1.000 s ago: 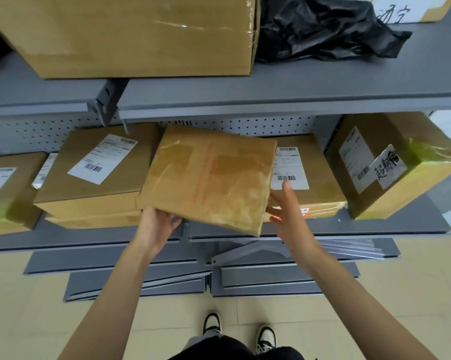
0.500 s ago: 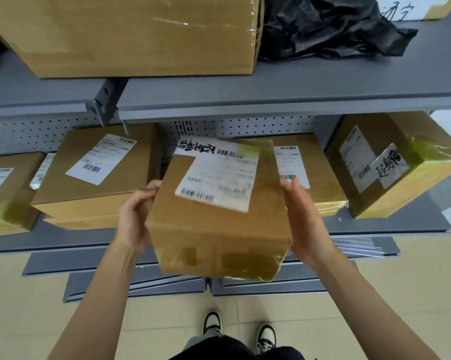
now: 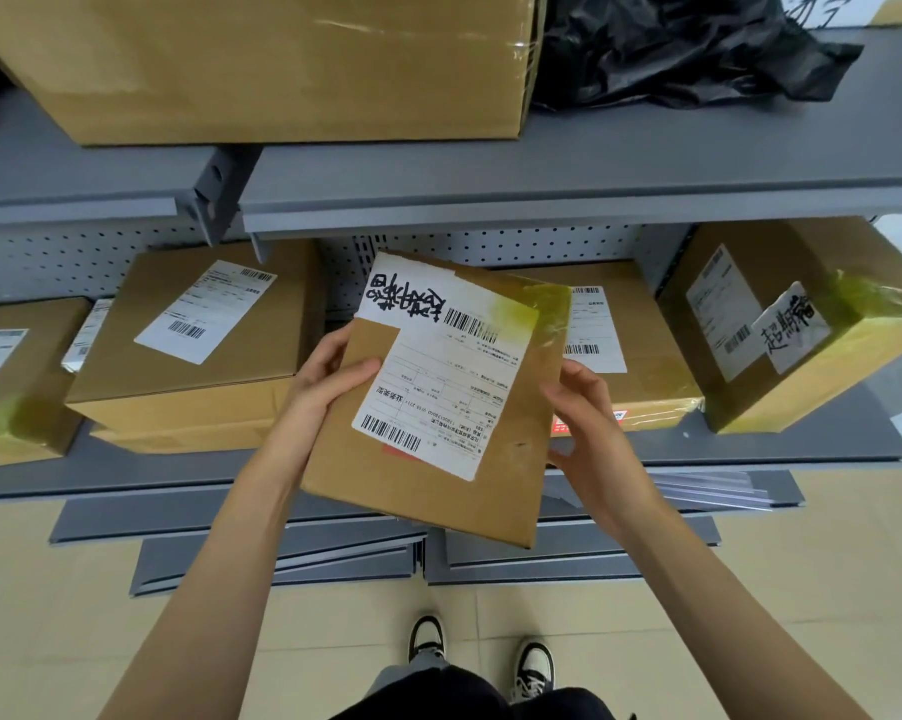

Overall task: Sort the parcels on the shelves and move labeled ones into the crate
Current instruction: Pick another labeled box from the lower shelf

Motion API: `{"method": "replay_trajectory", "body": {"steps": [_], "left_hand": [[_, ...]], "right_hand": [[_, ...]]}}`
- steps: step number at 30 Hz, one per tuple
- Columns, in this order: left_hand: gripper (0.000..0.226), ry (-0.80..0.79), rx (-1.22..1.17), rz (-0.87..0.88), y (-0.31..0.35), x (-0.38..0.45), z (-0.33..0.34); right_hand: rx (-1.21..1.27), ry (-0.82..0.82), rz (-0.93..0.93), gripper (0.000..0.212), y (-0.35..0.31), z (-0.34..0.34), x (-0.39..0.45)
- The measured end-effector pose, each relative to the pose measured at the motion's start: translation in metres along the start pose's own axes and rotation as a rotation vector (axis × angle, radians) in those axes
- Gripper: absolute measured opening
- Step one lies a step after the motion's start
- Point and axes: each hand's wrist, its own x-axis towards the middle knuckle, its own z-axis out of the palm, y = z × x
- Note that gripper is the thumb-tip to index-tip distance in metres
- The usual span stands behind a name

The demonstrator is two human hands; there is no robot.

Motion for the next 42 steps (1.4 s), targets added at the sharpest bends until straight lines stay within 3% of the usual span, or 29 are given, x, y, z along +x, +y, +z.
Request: {"method": "replay_trajectory", "body": {"steps": [3, 8, 11, 13, 17, 21, 26, 29, 30, 34, 39, 42], "left_hand": [[0.055, -0.116, 0.064, -0.050, 0.008, 0.003, 0.001], [0.064, -0.232, 0.106, -0.077, 0.015, 0.006, 0.008], [0.068, -0.327, 0.177, -0.052, 0.019, 0.009, 0.014], [0.062, -0.374, 0.219, -0.048, 0.021, 0.015, 0.023], [0.032, -0.410, 0.249, -0.092, 0.021, 0.027, 0.054], [0.033, -0.570, 0.391, -0.114, 0.017, 0.031, 0.087], [0.023, -0.677, 0.548, -0.074, -0.001, 0.024, 0.149], [0.066, -0.777, 0.673, -0.165, -0.013, 0.015, 0.184], [0.071, -0.803, 0.722, -0.214, -0.014, 0.011, 0.193], [0.051, -0.983, 0.859, -0.370, -0.014, 0.001, 0.213], [0.096, -1.329, 0.837, -0.386, -0.021, -0.015, 0.234], [0.092, -1.417, 0.877, -0.303, -0.032, -0.026, 0.263]], "right_hand": [[0.053, 0.051, 0.021, 0.055, -0.003, -0.002, 0.001], [-0.009, 0.081, 0.046, 0.073, -0.011, -0.009, 0.003], [-0.100, 0.100, 0.052, 0.046, -0.020, -0.019, -0.001], [-0.103, 0.144, 0.074, 0.041, -0.021, -0.032, -0.005], [-0.046, 0.236, 0.137, 0.070, -0.014, -0.060, -0.028], [0.067, 0.337, 0.174, 0.091, -0.010, -0.096, -0.066], [0.173, 0.493, 0.158, 0.082, -0.008, -0.138, -0.121], [0.219, 0.587, 0.115, 0.074, -0.003, -0.151, -0.152], [0.226, 0.640, 0.105, 0.074, 0.001, -0.153, -0.161], [0.285, 0.852, 0.098, 0.080, 0.021, -0.151, -0.200], [0.381, 1.048, 0.069, 0.064, 0.050, -0.133, -0.251], [0.401, 1.203, 0.010, 0.068, 0.063, -0.119, -0.282]]}}
